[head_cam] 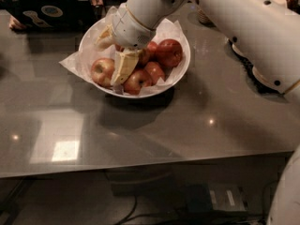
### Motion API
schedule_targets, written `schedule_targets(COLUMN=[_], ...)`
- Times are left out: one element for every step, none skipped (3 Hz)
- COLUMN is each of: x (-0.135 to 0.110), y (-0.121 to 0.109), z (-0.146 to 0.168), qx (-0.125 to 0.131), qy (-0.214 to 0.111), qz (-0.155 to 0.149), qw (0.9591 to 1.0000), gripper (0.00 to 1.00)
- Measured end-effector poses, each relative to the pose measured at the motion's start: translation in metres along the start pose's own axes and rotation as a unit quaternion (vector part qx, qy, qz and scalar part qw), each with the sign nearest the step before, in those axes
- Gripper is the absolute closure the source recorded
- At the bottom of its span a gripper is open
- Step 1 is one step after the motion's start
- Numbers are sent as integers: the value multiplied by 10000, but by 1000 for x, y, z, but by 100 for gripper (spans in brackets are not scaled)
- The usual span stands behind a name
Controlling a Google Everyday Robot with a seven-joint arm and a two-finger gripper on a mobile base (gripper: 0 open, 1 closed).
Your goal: Pick apple from white bowl
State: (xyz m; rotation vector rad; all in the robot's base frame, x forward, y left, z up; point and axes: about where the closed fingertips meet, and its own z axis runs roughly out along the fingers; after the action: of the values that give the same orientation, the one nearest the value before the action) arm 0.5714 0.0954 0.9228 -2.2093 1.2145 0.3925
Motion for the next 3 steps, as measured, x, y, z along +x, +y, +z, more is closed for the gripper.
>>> schedule_targets(x=[5, 6, 6], y=[-3, -2, 1], z=[3, 6, 15], qx=[-25, -64, -217], qy=[20, 18, 6], qz=[30, 41, 49], qw=[10000, 10000, 9998], gripper=[33, 31, 31])
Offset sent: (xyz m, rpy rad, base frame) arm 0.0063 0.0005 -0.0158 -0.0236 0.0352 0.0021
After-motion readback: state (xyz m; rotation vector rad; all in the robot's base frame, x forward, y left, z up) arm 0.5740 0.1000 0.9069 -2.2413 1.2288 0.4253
